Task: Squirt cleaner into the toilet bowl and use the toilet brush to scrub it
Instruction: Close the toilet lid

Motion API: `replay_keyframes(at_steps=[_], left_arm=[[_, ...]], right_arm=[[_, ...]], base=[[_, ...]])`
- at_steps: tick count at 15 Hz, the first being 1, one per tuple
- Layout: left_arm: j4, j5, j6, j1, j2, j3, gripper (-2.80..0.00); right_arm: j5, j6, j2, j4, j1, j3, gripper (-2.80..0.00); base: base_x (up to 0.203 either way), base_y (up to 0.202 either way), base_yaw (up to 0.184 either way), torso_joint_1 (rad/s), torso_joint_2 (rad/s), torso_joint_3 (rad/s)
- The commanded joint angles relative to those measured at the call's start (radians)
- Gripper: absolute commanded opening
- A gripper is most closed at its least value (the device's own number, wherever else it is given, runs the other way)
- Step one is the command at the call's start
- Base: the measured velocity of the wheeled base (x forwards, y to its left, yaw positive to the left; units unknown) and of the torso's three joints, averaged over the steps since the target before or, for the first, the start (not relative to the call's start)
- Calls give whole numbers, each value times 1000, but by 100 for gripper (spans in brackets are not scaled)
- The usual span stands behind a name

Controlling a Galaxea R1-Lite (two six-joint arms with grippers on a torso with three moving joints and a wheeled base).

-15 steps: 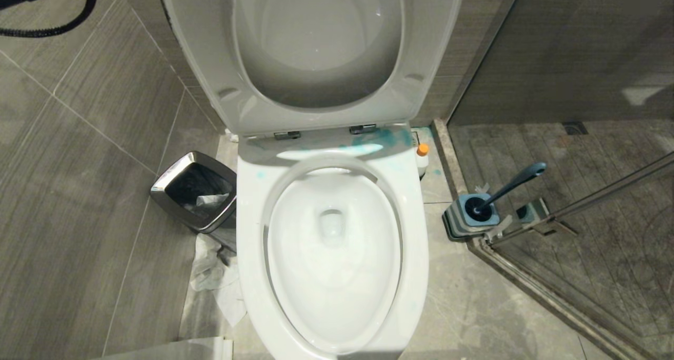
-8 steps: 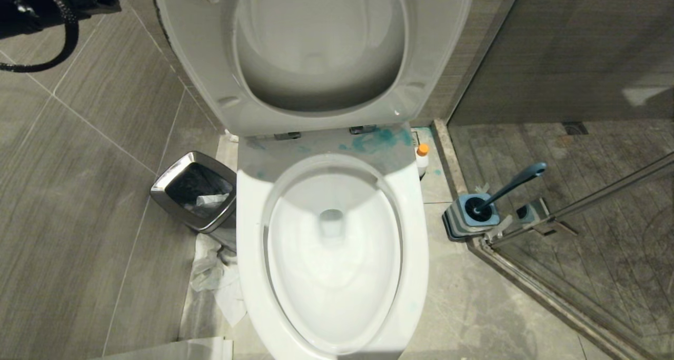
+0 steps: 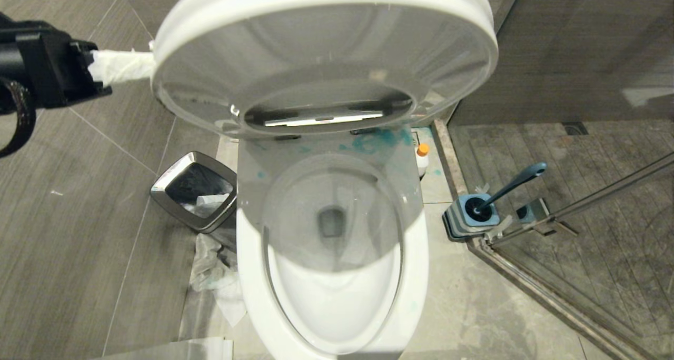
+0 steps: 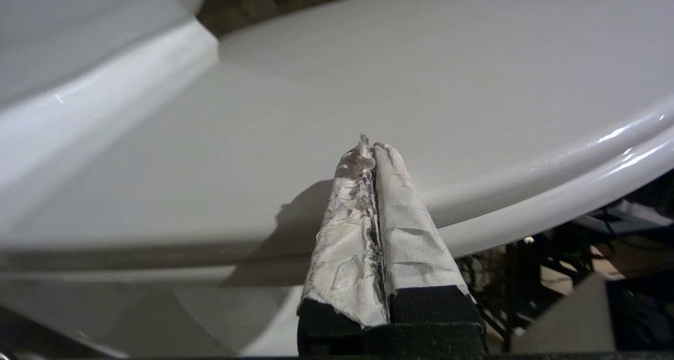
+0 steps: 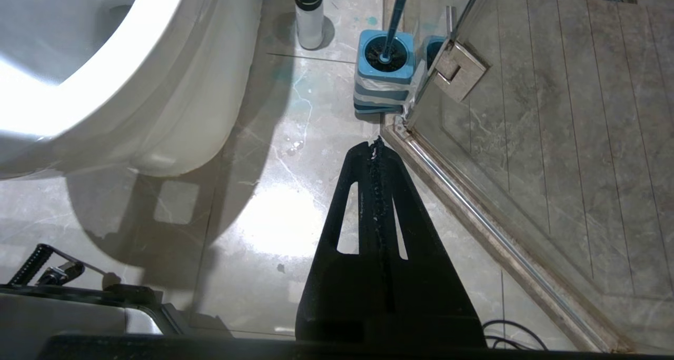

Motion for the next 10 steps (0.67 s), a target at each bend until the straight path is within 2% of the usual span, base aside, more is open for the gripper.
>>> replay_keyframes(at_steps=[1, 3, 7, 8, 10], left_arm=[[252, -6, 73, 2, -88, 97, -280], [370, -3, 77, 12, -111, 118, -280], [382, -1, 29, 63, -148, 111, -280], [383, 16, -1, 72, -155, 110, -280], [383, 113, -75, 73, -154, 78, -280]], right_arm=[[1, -1, 1, 0, 0, 0, -280], [1, -1, 1, 0, 1, 0, -280], [1, -1, 1, 0, 0, 0, -280], [1, -1, 1, 0, 1, 0, -280], [1, -1, 1, 0, 1, 0, -280]], base=[[0, 0, 0, 0, 0, 0], [0, 0, 0, 0, 0, 0], [0, 0, 0, 0, 0, 0], [0, 0, 0, 0, 0, 0], [0, 0, 0, 0, 0, 0]])
